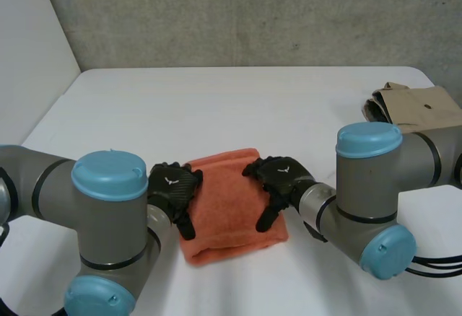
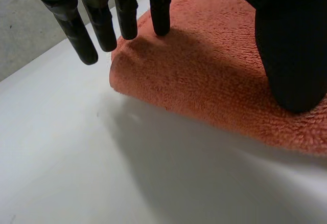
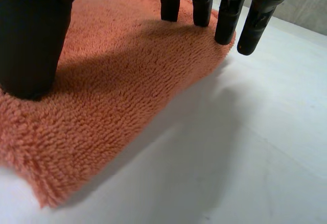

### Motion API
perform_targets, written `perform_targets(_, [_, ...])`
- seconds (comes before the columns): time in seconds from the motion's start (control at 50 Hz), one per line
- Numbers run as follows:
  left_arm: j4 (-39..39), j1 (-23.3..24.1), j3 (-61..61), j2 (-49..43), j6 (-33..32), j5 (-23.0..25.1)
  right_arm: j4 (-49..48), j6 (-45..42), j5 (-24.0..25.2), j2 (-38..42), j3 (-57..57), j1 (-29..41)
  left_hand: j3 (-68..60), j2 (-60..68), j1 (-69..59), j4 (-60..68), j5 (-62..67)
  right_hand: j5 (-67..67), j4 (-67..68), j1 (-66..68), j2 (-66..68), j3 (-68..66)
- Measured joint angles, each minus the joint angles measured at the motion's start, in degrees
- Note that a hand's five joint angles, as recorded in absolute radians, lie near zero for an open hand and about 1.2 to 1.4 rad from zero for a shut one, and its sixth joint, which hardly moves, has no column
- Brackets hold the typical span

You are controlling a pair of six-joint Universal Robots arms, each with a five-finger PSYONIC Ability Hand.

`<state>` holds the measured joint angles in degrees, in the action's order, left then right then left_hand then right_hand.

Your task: Fold the laundry.

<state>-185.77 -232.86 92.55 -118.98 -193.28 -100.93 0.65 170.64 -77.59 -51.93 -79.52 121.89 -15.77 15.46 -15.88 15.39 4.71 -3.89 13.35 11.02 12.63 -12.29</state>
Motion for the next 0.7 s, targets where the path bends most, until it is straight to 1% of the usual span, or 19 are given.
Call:
perform_targets(0.12, [-0.2, 0.0, -1.3, 0.0, 0.0, 0.4, -0.1, -4.8, -0.9, -1.3, -1.1, -0.4, 0.0, 0.0, 0.0, 0.0, 0.0, 0.0, 0.0, -0.9, 0.0, 0.0])
perform_targets(0.22, [-0.1, 0.2, -2.9, 1.6, 0.0, 1.0, -1.4, -6.1, -1.5, -5.9, -3.5, -0.7, 0.0, 0.0, 0.0, 0.0, 0.0, 0.1, 0.0, -0.9, 0.0, 0.0])
perform_targets(0.26, [0.3, 0.2, -3.7, 3.2, 0.0, 1.9, -2.5, -6.1, -1.7, -8.3, -4.9, -0.7, 0.0, 0.0, 0.0, 0.0, 0.0, 0.1, 0.0, -0.9, 0.0, 0.0])
perform_targets(0.32, [1.5, -0.1, -5.4, 6.5, 0.0, 4.8, -4.3, -6.1, -2.3, -11.5, -7.0, -0.7, 0.0, 0.0, 0.0, 0.0, 0.0, 0.1, 0.0, -0.9, 0.0, 0.0])
perform_targets(0.34, [2.1, -0.3, -6.0, 7.8, 0.1, 6.1, -6.1, -6.1, -3.2, -14.5, -9.2, -0.5, 0.0, 0.0, 0.0, 0.0, 0.0, 0.1, 0.0, -0.9, 0.0, 0.0])
perform_targets(0.38, [2.9, -0.7, -6.8, 9.3, 0.2, 7.7, -7.2, -6.1, -3.7, -16.2, -10.5, -0.4, 0.0, 0.0, 0.0, 0.0, 0.0, 0.1, 0.0, -0.9, 0.0, 0.0])
perform_targets(0.4, [4.3, -1.4, -7.9, 11.3, 0.3, 10.0, -8.6, -6.1, -4.5, -18.3, -12.5, -0.2, 0.0, 0.0, 0.0, 0.0, 0.0, 0.1, 0.0, -0.9, 0.0, 0.0])
perform_targets(0.48, [8.6, -3.5, -10.9, 14.9, 0.6, 15.3, -10.7, -5.9, -5.9, -21.3, -17.0, 0.4, 0.0, 0.0, 0.0, 0.0, 0.0, 0.1, 0.0, -0.9, 0.0, 0.0])
perform_targets(0.54, [12.6, -4.8, -13.4, 16.3, 0.8, 18.3, -11.8, -5.6, -6.3, -21.6, -20.0, 1.9, 0.0, 0.0, 0.0, 0.0, 0.0, 0.1, 0.0, -0.9, 0.0, 0.0])
perform_targets(0.6, [16.4, -5.5, -15.9, 16.9, 1.3, 20.2, -13.1, -5.4, -6.4, -20.5, -22.1, 3.9, 0.0, 0.0, 0.0, 0.0, 0.0, 0.1, 0.0, -0.9, 0.0, 0.0])
perform_targets(0.7, [19.2, -5.8, -17.9, 16.8, 2.1, 21.3, -16.1, -5.3, -6.4, -16.8, -24.0, 7.2, 0.0, 0.0, 0.0, 0.0, 0.0, 0.1, 0.0, -0.9, 0.0, 0.0])
